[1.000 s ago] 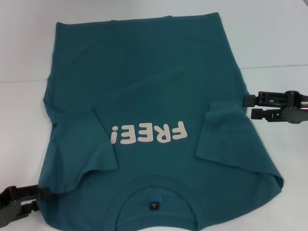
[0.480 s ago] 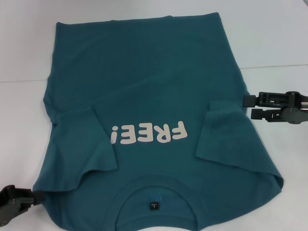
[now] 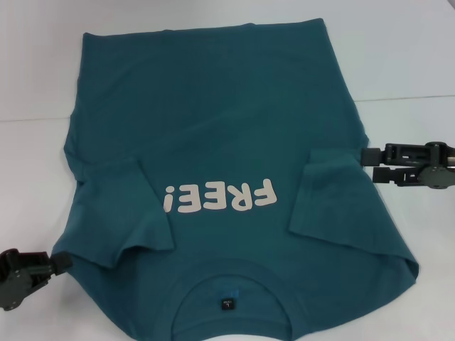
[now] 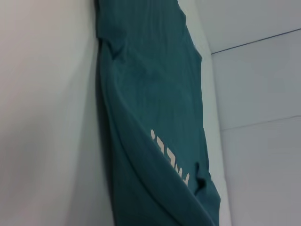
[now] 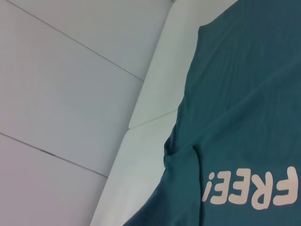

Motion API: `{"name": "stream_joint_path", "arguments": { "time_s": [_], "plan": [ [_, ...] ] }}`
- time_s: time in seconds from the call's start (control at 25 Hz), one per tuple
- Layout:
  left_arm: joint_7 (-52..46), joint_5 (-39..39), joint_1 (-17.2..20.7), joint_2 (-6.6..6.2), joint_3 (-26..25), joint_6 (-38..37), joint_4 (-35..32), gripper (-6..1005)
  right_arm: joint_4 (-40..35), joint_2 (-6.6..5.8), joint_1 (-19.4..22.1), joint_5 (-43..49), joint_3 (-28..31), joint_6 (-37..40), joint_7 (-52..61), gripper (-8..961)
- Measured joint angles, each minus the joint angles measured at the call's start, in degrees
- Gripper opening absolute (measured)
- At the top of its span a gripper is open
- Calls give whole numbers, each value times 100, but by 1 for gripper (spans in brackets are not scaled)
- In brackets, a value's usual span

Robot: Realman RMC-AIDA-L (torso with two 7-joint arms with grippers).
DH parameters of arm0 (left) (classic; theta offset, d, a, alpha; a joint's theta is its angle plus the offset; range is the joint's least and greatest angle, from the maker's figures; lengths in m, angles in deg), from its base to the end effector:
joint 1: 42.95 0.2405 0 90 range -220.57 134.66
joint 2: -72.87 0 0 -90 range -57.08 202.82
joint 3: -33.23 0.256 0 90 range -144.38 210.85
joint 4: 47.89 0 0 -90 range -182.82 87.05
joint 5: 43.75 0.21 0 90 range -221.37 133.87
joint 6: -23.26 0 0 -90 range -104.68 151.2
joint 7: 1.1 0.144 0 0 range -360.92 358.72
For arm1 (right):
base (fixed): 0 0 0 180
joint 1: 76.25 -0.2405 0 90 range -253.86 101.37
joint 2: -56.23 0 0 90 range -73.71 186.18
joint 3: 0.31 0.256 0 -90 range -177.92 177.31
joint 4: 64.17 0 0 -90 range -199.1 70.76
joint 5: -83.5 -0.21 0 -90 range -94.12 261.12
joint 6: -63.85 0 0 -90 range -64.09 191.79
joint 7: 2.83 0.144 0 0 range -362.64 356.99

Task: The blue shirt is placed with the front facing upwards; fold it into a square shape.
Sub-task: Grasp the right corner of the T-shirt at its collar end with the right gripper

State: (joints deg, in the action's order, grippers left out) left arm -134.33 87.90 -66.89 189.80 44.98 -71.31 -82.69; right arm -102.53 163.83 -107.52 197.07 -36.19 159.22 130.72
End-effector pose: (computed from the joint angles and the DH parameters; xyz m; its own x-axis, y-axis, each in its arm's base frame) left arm -0.3454 0.2761 0.0371 -0.2280 0.8434 0.4865 0.9282 0.0374 0.3703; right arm 0.2806 0.3478 0.0918 0.1721 -0.8615 -0.4777 -0.9225 -0.3110 0.2285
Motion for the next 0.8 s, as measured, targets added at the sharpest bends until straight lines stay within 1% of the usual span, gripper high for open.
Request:
{"name": "stream_joint_path", "arguments": {
  "time_s": [0.16, 0.28, 0.48, 0.64, 0.8],
  "plan": [
    [5, 35, 26, 2, 22, 60, -6, 40, -8, -36, 29, 202, -28, 27, -35, 928],
    [29, 40, 37, 16, 38, 70, -7, 40, -64, -120, 31, 672, -29, 133, -35, 927],
    [44, 44, 39, 28, 38, 92, -11, 41, -293, -210, 125, 1427, 4, 320, -46, 926],
    [47, 45, 39, 31, 38, 137, -13, 41, -313, -260, 301, 1568, 94, 397, 15, 926],
    [49, 45, 34, 31, 38, 143, -5, 41, -270, -267, 476, 1577, 290, 459, 186, 925]
  ]
}}
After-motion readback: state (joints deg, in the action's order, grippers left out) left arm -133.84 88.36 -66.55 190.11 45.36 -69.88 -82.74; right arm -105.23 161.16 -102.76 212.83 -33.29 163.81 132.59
